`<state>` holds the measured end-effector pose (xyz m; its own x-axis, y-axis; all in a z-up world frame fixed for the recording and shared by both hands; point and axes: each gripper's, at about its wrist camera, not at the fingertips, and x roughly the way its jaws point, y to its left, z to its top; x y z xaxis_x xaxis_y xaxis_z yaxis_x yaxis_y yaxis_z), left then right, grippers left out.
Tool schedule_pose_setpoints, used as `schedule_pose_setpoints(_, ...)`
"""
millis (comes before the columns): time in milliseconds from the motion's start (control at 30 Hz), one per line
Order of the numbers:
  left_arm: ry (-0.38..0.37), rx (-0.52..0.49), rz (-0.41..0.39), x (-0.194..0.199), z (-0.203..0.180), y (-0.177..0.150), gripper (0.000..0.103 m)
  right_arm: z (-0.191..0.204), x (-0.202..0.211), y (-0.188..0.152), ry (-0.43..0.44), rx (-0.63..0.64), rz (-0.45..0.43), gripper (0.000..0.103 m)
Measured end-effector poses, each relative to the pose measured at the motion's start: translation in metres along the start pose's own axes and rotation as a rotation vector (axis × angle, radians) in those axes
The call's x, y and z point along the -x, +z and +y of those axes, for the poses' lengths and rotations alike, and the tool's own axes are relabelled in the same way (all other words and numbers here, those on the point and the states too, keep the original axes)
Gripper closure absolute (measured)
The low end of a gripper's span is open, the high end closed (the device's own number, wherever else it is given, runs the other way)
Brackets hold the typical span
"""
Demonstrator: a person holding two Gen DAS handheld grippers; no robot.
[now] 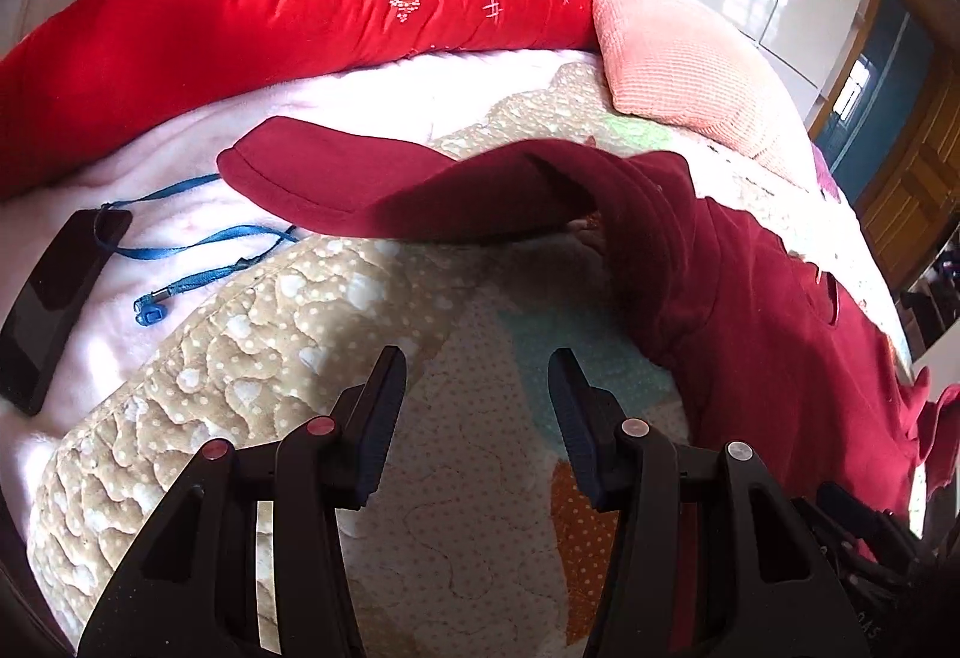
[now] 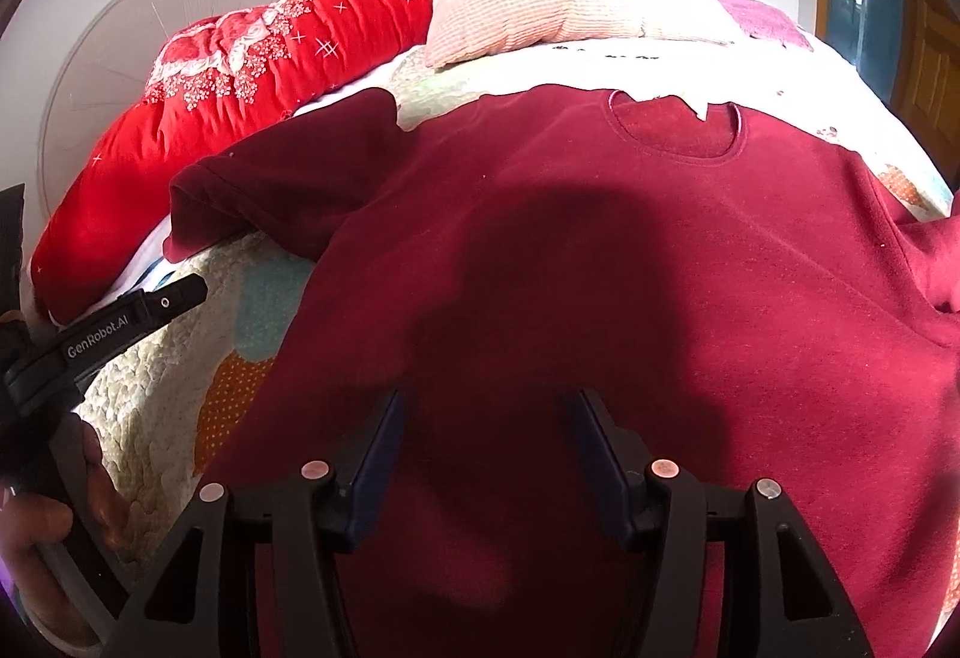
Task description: Fold small clothes
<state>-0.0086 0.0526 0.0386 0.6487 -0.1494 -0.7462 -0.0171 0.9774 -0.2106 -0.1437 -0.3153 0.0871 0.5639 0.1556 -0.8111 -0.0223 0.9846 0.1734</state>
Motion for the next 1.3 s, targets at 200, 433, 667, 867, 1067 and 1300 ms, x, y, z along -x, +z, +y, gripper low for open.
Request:
schedule_pose_setpoints(200, -0.035, 0.228, 0.001, 0.000, 0.062, 0.038, 0.054, 0.001, -0.001, 0.000, 0.006, 0.004, 0.004, 0.041)
schedule_pose_setpoints(433, -0.135, 0.474, 0.043, -0.035, 0.132, 0.084, 0.054, 0.000, -0.003, -0.003, 0.021, 0.005, 0.006, 0.038)
schedule_pose_setpoints(667, -0.196, 0.546, 0.097, -0.071, 0.155, 0.089, 0.054, 0.001, -0.006, -0.003, 0.038, 0.008, 0.007, 0.033)
schedule_pose_setpoints(867, -0.198, 0.561, 0.106, -0.079, 0.155, 0.085, 0.054, 0.002, -0.007, -0.003, 0.046, 0.010, 0.003, 0.028)
schedule_pose_setpoints(1067, -0.191, 0.594, 0.094, -0.072, 0.163, 0.079, 0.054, 0.003, -0.007, -0.004, 0.046, 0.008, 0.001, 0.026)
schedule_pose_setpoints(1300, -0.167, 0.569, 0.063, -0.083, 0.151, 0.084, 0.059, 0.006, -0.008, -0.004, 0.040, 0.011, -0.001, 0.025)
